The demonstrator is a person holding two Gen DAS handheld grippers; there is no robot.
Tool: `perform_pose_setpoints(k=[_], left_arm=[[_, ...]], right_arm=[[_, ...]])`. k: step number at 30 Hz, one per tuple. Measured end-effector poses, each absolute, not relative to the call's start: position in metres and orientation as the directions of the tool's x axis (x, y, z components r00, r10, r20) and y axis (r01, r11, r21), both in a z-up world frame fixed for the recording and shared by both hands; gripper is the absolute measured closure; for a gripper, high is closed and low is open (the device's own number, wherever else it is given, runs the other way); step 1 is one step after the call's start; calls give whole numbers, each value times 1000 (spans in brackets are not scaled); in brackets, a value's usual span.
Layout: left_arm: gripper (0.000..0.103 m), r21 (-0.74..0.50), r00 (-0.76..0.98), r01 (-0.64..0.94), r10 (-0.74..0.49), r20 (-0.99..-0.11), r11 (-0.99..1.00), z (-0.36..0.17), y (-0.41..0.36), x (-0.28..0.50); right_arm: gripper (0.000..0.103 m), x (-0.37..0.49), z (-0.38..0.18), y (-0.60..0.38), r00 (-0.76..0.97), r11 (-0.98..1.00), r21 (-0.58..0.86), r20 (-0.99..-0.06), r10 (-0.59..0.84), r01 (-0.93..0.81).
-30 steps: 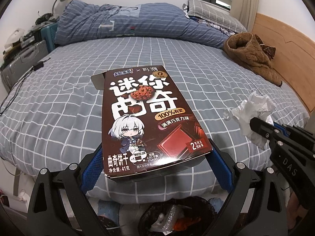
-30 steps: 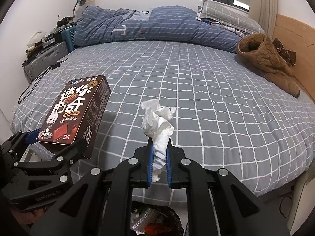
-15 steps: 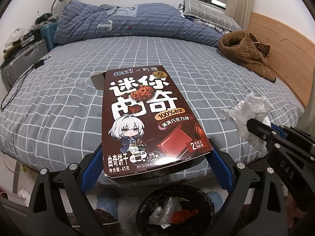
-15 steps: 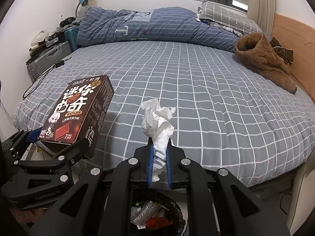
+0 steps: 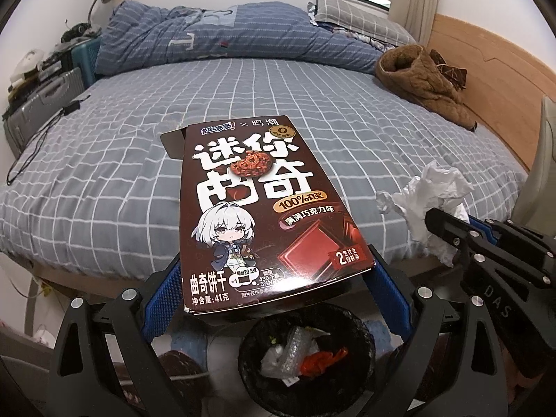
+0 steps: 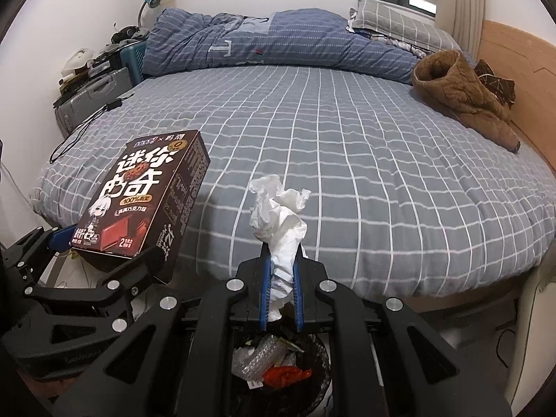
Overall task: Collect trash
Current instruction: 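Carry the cookie box with the left tool while the right tool carries the tissue down over the bin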
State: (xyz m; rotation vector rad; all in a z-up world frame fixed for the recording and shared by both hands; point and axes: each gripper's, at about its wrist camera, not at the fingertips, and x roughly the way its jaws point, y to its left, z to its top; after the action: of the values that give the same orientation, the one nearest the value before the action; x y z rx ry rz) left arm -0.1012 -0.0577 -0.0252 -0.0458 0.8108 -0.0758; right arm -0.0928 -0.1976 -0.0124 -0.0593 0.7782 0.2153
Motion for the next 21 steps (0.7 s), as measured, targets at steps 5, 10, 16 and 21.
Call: perform_pose_setpoints(k=[5,10,16,21], left_arm=[[10,-68,677,52,-85,-731,996,-27,-63,-117],[10,-73,672,50,-88,-735,996,-28,-65,-134],[10,-90,662,44,-96,-744,995,-27,-65,-148],[10,-92,660,52,-103,-745,994,-24,-68,-162]], right_arm=[[93,-112,-16,-198,686,976,25,-708,169,-215],[93,-128,-20,-205,678,978,28,-716,165,-208],[93,-141,-26,-214,668,981,24,-730,148,-191],[93,-153,-31,-221,659,983,16,-740,134,-183]])
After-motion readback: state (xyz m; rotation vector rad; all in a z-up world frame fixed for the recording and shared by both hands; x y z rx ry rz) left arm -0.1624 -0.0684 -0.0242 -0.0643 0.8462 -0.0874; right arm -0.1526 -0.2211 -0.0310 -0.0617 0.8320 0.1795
